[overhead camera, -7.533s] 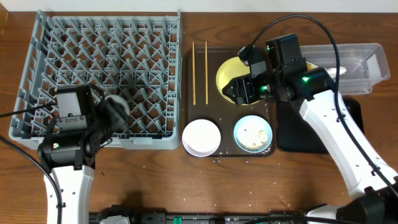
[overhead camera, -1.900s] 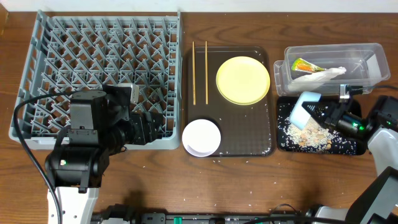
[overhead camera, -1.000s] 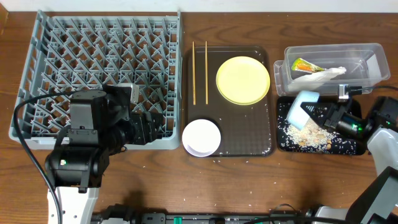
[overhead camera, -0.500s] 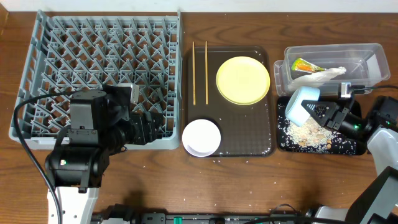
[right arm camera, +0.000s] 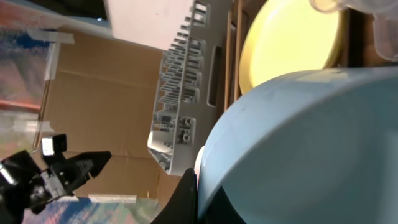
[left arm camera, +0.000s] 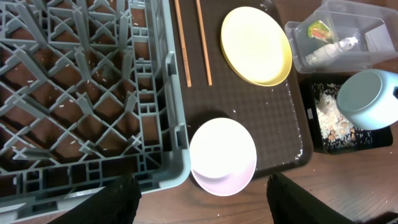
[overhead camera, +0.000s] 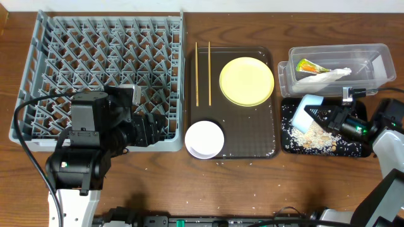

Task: Sort waste into correct bins and load items into the dishwasher
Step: 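Tilt the blue bowl over the black tray to pour out the rice, then set the blue bowl back on the brown tray and release it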

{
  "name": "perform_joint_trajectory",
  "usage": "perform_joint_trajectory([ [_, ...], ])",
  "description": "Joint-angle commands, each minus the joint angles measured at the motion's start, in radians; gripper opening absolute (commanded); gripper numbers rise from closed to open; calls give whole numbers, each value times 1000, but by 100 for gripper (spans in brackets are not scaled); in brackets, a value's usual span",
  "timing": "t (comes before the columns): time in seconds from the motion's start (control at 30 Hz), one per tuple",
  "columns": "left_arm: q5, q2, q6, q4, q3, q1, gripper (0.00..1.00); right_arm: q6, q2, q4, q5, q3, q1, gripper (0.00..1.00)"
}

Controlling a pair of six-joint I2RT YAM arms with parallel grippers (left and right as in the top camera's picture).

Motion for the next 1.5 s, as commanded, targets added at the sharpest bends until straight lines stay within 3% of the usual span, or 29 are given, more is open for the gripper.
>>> perform_joint_trajectory([
  [0.0,-12,0,13,1,24,-3,67,-26,-11,-2,-55,3,8,1],
  [0.1,-12,0,13,1,24,-3,67,145,-11,-14,161,3,2,1],
  [0.17,-12,0,13,1,24,-3,67,-101,-12,-5,-160,3,14,1],
  [0.2,-12,0,13,1,24,-3,67,-151,-12,-25,-211,7,24,1],
  [0.37,-12,0,13,1,24,-3,67,63,-12,-16,70,8,37,1],
  [0.6,-11,0,13,1,24,-3,68,57,-79,-36,173,8,165,1],
  [0.77,-5,0,13,1,24,-3,67,83,-218,-55,496,10,430,1],
  [0.8,-5,0,13,1,24,-3,67,122,-257,-65,690,10,546,1],
  [0.97,-5,0,13,17,24,-3,68,203,-237,-26,1261,5,956,1],
  [1.17,-5,6,4,31,24,-3,67,241,-86,91,1397,5,1142,1],
  [1.23,-5,7,-53,32,24,-3,67,274,-37,87,1397,5,1161,1],
  [1.27,-5,7,-68,32,24,-3,67,282,-31,83,1397,5,1162,7],
  [1.33,-10,8,-71,32,24,-3,67,284,-32,81,1397,11,1160,33],
  [1.43,-27,23,-87,52,26,-3,67,283,-52,46,1378,87,1139,64],
  [1.47,-47,34,-98,59,35,-3,67,283,-57,27,1375,121,1129,68],
])
